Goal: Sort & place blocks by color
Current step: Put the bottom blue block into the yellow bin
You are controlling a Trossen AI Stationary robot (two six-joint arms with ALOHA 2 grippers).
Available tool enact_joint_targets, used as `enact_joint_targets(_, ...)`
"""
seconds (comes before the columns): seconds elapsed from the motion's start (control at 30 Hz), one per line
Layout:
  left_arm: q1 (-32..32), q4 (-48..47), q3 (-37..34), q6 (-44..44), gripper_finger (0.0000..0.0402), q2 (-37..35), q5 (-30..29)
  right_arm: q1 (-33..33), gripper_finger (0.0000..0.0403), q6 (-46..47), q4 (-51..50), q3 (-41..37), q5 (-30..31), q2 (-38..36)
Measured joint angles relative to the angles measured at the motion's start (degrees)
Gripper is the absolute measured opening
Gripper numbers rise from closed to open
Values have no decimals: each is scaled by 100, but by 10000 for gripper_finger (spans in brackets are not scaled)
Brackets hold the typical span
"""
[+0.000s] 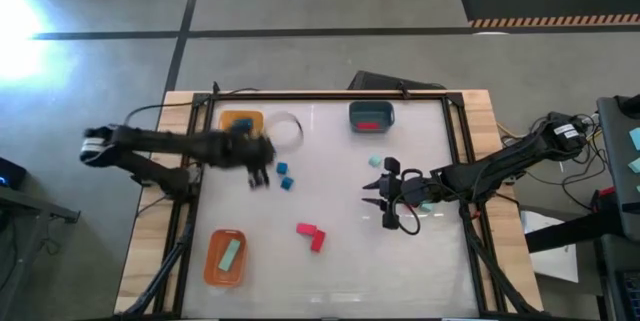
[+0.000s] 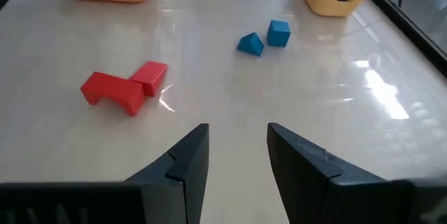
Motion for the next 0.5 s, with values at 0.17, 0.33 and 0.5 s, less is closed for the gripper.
enact_joint_targets(0.17, 1923, 13, -533, -94, 112, -318, 112, -8, 137, -167, 0, 0, 133, 0)
enact_joint_targets(0.33, 3087, 108, -686, -201, 112, -175, 554, -10, 137, -299, 1, 0, 137, 0)
enact_joint_targets(0.5, 3259, 566, -690, 71, 112, 96, 586, -10, 137, -405, 0, 0, 139, 0)
